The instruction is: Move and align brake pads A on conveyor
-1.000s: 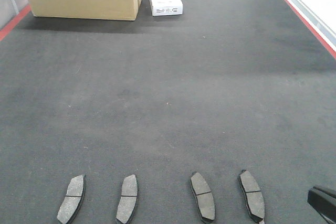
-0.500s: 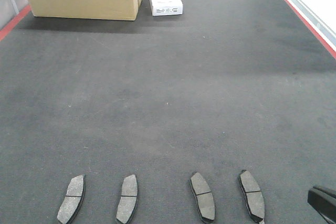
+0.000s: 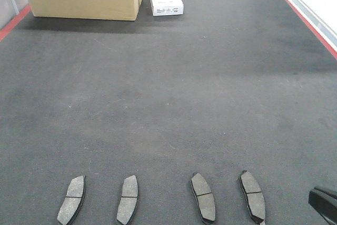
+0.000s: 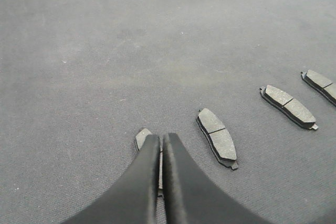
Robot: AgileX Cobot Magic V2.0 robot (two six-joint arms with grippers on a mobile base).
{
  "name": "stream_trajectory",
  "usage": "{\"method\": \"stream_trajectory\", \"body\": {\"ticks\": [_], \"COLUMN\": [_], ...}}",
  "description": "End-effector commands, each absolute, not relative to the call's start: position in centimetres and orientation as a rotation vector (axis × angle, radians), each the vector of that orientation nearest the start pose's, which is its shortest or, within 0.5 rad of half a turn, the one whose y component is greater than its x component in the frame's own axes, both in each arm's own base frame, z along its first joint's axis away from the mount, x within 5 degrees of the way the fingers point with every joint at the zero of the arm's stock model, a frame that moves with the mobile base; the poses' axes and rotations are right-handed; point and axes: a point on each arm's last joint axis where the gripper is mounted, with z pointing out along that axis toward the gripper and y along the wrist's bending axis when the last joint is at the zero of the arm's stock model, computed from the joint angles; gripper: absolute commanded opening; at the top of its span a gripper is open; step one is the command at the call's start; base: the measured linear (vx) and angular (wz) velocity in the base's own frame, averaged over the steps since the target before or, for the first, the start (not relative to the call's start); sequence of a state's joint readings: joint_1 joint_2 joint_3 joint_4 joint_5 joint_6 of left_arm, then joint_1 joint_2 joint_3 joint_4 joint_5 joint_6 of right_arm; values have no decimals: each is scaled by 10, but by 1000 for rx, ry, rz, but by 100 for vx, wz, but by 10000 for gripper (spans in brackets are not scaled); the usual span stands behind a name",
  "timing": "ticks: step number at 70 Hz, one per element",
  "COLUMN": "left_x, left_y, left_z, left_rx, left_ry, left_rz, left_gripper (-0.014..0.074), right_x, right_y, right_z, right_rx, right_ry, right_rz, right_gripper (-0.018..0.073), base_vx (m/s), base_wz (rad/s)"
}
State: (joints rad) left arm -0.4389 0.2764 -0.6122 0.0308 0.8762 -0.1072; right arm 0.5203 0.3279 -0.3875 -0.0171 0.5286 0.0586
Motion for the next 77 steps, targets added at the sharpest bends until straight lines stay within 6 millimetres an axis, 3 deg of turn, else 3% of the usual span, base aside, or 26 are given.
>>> {"method": "stream_trajectory", "body": {"ticks": [1, 39, 62, 77], "left_x": [39, 38, 13, -4], "left_y": [-16, -20, -1, 3], "left_z": [333, 340, 352, 343], "left_rx": [334, 407, 143, 17], "left_ry": [1925, 1831, 1623, 1535], "left_rz": [-331, -334, -103, 44], "left_gripper": [-6, -6, -6, -6], "right_x": [68, 68, 67, 67], "right_y": [37, 37, 37, 37], "right_z": [290, 290, 290, 289], "right_rx": [-438, -438, -439, -440], "right_ry": [1818, 1818, 1824, 1827], "right_rz": [370, 370, 369, 368], "right_gripper": [-6, -6, -7, -7], "base_vx": [0, 0, 0, 0], "base_wz": [0, 0, 0, 0]}}
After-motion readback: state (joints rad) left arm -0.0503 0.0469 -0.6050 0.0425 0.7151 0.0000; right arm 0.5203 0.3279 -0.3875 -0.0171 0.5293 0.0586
